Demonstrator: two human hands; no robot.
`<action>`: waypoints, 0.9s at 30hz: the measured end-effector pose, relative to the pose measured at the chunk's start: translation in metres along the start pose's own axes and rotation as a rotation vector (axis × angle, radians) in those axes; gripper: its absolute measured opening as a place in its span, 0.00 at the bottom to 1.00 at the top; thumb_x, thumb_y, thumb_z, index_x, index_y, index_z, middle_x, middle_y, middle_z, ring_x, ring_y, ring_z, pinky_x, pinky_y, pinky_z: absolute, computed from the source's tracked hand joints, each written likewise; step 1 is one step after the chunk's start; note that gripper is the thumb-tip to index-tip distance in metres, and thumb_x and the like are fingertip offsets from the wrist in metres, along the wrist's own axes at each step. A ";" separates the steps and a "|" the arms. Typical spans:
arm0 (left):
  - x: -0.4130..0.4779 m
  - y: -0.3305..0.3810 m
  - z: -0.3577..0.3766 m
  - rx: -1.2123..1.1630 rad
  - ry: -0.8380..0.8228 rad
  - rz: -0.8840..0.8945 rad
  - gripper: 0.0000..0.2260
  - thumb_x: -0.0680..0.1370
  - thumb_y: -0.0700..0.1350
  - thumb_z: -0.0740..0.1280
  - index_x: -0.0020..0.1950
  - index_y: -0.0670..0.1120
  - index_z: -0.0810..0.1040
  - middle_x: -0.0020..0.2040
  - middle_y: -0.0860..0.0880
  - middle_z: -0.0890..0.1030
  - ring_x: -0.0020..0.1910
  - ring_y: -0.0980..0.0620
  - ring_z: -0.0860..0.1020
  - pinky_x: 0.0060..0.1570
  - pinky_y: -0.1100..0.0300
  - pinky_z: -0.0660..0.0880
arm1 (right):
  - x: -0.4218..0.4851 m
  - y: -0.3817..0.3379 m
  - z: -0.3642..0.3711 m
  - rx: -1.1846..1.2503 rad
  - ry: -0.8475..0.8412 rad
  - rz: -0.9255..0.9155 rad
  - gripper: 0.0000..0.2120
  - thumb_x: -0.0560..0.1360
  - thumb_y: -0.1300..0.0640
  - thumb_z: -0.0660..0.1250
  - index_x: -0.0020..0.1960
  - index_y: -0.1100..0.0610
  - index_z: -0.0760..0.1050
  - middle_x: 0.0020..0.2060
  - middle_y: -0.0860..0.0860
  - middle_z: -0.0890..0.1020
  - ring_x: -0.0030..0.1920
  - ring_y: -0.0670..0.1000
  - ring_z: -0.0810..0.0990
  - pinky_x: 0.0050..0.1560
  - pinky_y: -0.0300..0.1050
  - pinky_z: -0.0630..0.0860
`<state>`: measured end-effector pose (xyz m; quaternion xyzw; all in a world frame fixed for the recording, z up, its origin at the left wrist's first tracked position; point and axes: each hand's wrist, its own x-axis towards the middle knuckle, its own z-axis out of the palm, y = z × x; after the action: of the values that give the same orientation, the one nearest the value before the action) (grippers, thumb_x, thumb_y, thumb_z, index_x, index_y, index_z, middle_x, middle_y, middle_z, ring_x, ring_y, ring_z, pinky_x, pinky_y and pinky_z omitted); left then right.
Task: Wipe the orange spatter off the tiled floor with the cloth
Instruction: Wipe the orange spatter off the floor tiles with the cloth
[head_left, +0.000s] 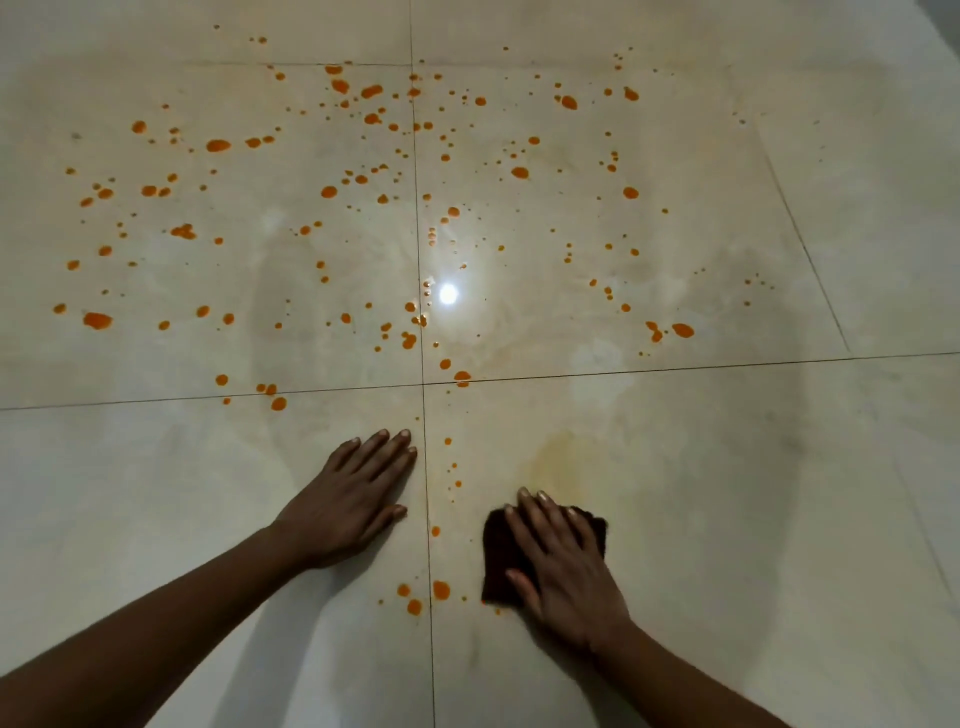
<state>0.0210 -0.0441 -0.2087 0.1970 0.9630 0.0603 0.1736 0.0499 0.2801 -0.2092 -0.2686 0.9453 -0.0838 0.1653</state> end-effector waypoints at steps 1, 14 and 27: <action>-0.002 0.000 0.000 -0.011 0.006 -0.016 0.30 0.82 0.62 0.46 0.79 0.47 0.52 0.79 0.46 0.53 0.77 0.46 0.53 0.73 0.54 0.45 | -0.015 0.010 0.001 -0.032 -0.012 -0.011 0.34 0.77 0.41 0.57 0.79 0.52 0.54 0.78 0.52 0.55 0.76 0.54 0.60 0.72 0.53 0.54; -0.059 -0.026 0.010 -0.060 0.153 -0.302 0.27 0.82 0.56 0.50 0.77 0.45 0.59 0.78 0.44 0.58 0.76 0.45 0.57 0.71 0.51 0.53 | 0.100 -0.041 -0.008 0.011 0.120 0.058 0.33 0.79 0.40 0.52 0.80 0.50 0.49 0.79 0.55 0.54 0.78 0.55 0.52 0.76 0.55 0.51; -0.092 -0.018 0.025 -0.174 0.134 -0.286 0.25 0.83 0.54 0.42 0.77 0.48 0.62 0.77 0.48 0.61 0.75 0.47 0.62 0.69 0.56 0.56 | 0.079 -0.093 0.009 0.082 0.095 0.028 0.33 0.80 0.41 0.51 0.80 0.50 0.47 0.79 0.53 0.46 0.79 0.54 0.47 0.76 0.52 0.42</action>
<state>0.1029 -0.0966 -0.2064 0.0378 0.9818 0.1309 0.1321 0.0348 0.1593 -0.2155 -0.2443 0.9514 -0.1327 0.1324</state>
